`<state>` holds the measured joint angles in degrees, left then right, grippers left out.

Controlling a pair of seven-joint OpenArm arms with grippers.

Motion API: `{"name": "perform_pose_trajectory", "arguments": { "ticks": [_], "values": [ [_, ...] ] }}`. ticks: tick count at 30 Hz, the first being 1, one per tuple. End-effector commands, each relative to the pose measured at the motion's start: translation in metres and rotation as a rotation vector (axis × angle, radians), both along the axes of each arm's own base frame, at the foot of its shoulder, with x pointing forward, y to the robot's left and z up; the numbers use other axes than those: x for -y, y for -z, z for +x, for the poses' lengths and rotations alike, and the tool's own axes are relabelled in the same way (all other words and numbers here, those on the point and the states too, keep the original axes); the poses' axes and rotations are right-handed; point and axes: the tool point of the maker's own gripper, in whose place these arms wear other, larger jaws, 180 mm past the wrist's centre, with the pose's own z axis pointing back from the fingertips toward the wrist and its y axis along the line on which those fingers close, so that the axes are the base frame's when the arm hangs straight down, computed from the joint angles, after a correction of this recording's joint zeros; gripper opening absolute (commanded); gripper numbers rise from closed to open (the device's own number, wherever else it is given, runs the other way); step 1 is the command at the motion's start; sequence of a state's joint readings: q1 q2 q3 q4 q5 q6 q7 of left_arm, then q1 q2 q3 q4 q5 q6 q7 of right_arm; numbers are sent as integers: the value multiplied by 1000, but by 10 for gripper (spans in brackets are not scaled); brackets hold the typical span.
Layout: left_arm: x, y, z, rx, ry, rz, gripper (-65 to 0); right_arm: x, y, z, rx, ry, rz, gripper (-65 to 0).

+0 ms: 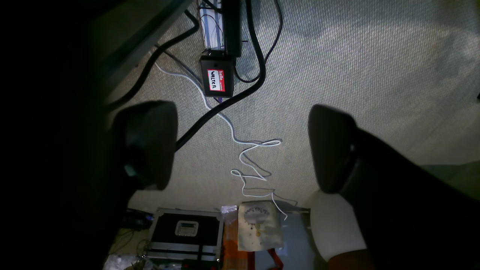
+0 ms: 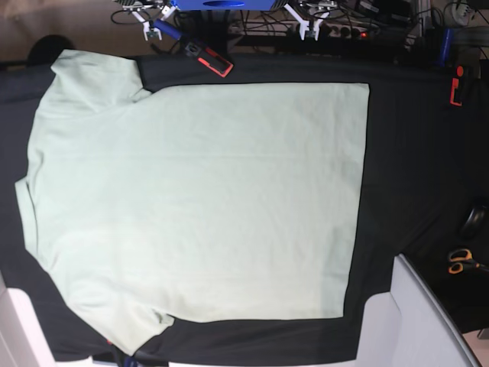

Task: Fold the T-shirt properly
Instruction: 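Move both grippers from rest toward the shirt's side edge corners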

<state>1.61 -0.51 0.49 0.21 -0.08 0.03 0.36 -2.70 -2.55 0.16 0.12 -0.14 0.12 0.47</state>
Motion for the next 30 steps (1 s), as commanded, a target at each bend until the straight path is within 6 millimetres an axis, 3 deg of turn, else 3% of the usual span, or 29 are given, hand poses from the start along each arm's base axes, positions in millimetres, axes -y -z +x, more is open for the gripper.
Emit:
{"name": "perform_pose_trajectory", "arguments": {
  "ticks": [1,4,5,11,17,19,25,30],
  "values": [
    [2,0,2,7,4,0,-331,-1,0,1,4,3,5,-144],
    [2,0,2,7,1,0,-331,17,1,18,49,20,-25,-142],
    [2,0,2,7,-4,0,-331,18,1,18,53,43,-29,-142],
    [2,0,2,7,-7,0,-331,72,0,23,71,193,-115,-138],
    [-2,0,13,48,-1,8,-331,78,-1,14,55,190,-125,-138],
    [-13,-1,19,72,8,26,-331,78,-1,7,46,189,-126,-138],
    [-28,-3,16,80,3,51,-326,82,-1,2,40,188,-131,-138],
    [-29,-3,16,78,4,53,-326,93,-2,7,50,190,-148,-139]
  ]
}}
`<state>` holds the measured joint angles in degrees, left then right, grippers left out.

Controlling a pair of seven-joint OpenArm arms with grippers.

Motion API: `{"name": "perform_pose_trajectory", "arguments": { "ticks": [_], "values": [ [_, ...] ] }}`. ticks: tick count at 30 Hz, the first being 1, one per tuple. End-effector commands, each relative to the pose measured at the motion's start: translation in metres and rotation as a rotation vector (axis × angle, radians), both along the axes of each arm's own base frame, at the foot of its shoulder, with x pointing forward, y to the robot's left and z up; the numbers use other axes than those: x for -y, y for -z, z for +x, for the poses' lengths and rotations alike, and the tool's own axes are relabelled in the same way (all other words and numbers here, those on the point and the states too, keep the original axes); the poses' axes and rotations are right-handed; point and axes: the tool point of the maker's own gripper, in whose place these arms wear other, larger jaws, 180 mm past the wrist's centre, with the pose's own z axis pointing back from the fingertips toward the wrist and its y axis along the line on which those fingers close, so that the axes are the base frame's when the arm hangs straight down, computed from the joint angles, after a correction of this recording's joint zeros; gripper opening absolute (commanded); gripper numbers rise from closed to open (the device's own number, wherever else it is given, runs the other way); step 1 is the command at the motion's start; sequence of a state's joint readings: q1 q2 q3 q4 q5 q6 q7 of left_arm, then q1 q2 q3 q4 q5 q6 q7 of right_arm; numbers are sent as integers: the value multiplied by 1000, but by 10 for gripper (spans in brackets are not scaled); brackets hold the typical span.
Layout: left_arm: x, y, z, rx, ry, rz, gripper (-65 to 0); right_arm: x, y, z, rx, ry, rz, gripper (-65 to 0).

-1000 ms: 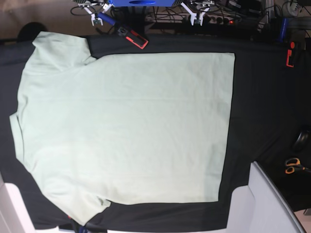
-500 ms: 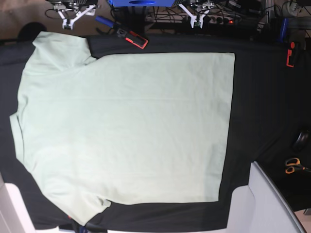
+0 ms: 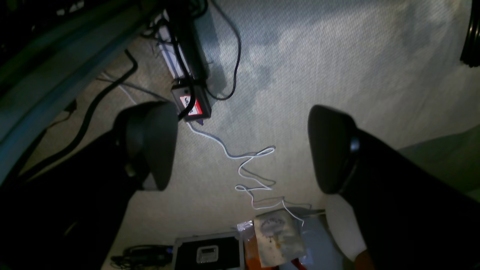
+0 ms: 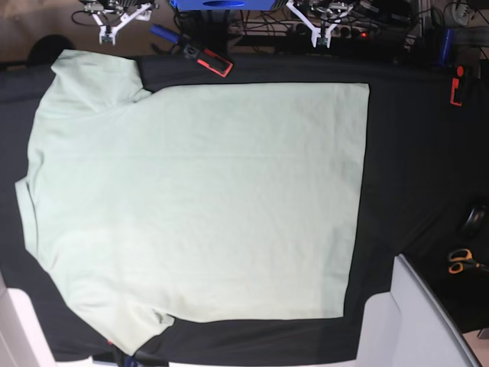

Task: Fold the T-shirt properly
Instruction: 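Move both grippers from rest toward the shirt's side edge corners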

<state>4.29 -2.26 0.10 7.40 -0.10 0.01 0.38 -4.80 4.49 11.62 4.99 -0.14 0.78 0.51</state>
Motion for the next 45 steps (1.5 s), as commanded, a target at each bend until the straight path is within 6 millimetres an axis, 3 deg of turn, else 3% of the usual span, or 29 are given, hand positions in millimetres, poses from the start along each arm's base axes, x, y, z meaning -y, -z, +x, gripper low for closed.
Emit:
{"name": "perform_pose_trajectory", "arguments": {
  "ticks": [1,9,11,16,18,23,27,30,36,41,45],
  "values": [
    [-3,0,-3,-2,2,8,-326,5,-1,-2,-3,2,-11,-139],
    [-2,-1,-7,-3,7,5,-322,7,-2,-18,1,4,-19,-141],
    [-6,-2,1,31,5,13,-322,10,-4,-26,28,-2,-32,-142],
    [-13,-15,6,126,37,36,-329,36,-15,-39,84,117,-99,-142],
    [-24,-23,6,160,46,55,-331,36,-19,-42,120,172,-77,-142],
    [-32,-47,19,270,69,80,-353,41,-38,-27,260,244,0,-142],
    [-41,-72,40,367,100,104,-527,56,-57,-12,322,253,-5,-144],
    [-43,-87,55,427,115,115,-650,68,-82,10,428,247,-16,-144],
    [-49,-112,86,529,143,134,-650,92,-128,48,564,187,-41,-144],
    [-45,-138,102,611,163,138,-650,99,-157,64,613,111,0,-144],
    [-39,-167,110,682,184,139,-650,126,-186,72,628,100,-92,-144]
  ]
}}
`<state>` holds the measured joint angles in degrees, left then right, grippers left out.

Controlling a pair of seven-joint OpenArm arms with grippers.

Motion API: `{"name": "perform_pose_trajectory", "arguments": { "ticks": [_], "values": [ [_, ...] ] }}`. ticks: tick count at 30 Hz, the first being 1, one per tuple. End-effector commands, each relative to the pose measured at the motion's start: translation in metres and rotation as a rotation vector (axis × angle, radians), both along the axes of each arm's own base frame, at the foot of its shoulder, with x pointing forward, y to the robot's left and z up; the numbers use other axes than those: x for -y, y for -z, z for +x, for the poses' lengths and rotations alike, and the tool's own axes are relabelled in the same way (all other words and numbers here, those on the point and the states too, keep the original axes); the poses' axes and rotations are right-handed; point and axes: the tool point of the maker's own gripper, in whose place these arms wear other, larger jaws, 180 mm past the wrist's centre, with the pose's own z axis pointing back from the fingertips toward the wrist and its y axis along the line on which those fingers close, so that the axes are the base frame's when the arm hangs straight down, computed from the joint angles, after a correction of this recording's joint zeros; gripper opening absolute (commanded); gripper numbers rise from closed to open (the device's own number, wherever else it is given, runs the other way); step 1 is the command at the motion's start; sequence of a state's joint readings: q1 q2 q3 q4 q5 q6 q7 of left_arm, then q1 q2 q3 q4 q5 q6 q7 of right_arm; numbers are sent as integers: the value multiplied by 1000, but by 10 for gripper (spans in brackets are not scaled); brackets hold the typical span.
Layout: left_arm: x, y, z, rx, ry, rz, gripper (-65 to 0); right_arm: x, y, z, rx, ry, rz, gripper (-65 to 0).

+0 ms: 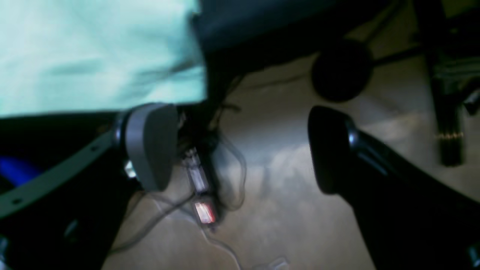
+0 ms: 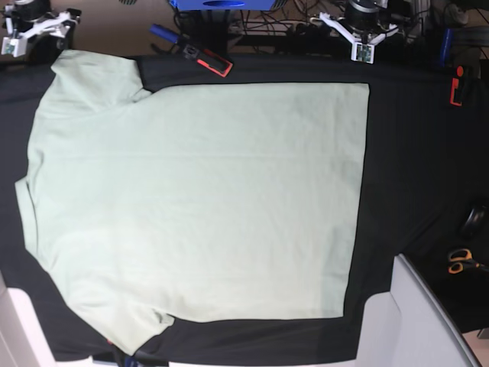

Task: Fold the T-shirt properly
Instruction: 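Move both grippers from rest toward the shirt's side edge corners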

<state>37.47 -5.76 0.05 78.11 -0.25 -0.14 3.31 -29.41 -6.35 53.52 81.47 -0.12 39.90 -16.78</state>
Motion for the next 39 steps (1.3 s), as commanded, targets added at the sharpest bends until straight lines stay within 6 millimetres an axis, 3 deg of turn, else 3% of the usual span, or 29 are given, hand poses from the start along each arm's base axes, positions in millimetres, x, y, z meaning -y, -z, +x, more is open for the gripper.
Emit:
{"name": "perform_pose_trajectory", "arguments": {
  "ticks": [1,5,12,16,19,23,28,31,39],
  "values": [
    [1,-19,20,100,19,5,-650,14,-19,12,70,7,-35,-144],
    [2,-29,31,136,30,9,-650,13,-35,33,123,-6,-32,-144],
    [-13,-39,55,182,57,45,-650,-41,-30,87,185,-166,54,-144],
    [-26,-49,74,233,25,67,-650,-43,-35,104,220,-173,51,-144],
    [-36,-55,81,254,-1,84,-650,-27,-42,107,241,-135,20,-144],
    [-36,-63,88,280,2,87,-650,7,-53,103,256,-39,-35,-144],
    [-43,-71,91,298,-4,107,-650,35,-42,82,135,94,-17,-144],
    [-46,-74,96,312,-12,109,-650,37,-38,90,143,127,6,-144],
    [-46,-78,116,345,-19,106,-650,13,-3,88,55,152,147,-144]
  ]
}}
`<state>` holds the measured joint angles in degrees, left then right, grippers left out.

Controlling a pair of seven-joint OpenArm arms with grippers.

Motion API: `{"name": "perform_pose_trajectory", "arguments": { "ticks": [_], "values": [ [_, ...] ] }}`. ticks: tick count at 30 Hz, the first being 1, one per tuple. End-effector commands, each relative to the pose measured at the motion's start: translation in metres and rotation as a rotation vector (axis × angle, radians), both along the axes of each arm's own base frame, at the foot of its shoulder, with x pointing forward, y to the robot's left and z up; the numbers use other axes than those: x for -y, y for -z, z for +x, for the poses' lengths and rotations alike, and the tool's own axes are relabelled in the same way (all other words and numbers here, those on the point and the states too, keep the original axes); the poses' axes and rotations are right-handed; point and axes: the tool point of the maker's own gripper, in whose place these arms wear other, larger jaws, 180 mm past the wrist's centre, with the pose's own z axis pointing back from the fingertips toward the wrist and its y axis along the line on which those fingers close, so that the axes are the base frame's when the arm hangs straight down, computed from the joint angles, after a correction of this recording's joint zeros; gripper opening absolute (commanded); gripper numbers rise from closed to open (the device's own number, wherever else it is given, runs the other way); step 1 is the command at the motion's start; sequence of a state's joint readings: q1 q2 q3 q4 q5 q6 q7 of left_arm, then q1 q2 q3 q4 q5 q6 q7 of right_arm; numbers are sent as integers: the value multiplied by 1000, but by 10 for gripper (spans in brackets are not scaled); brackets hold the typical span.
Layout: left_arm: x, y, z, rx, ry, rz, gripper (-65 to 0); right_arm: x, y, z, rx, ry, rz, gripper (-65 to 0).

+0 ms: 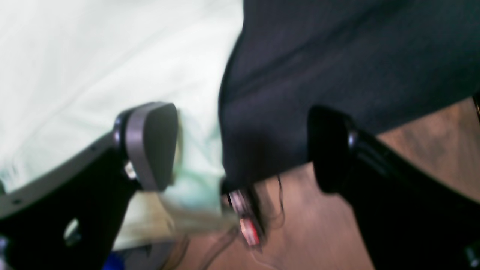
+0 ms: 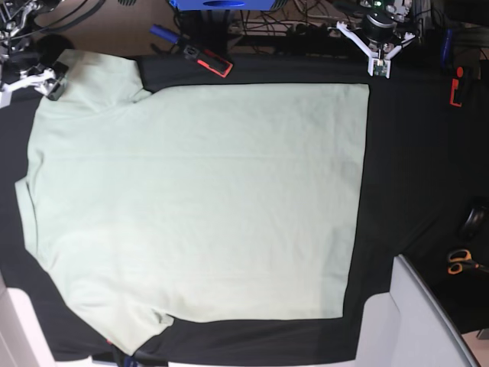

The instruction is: Fold the T-shirt properly

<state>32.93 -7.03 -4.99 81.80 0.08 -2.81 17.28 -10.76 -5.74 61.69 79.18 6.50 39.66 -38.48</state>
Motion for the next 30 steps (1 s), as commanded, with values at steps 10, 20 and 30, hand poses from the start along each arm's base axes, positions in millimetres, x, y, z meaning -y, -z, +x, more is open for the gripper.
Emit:
{"name": "perform_pose_trajectory", "arguments": {
  "ticks": [10,20,30],
  "values": [
    [-6,-73,92,435,66,63,-650,-2,2,-10,-58,-18,21,-144],
    [-6,-69,90,423,65,61,-650,-11,10,-26,-150,-37,63,-144],
    [-9,-55,80,383,55,57,-650,-26,15,-29,-201,-92,94,-145]
  ]
}}
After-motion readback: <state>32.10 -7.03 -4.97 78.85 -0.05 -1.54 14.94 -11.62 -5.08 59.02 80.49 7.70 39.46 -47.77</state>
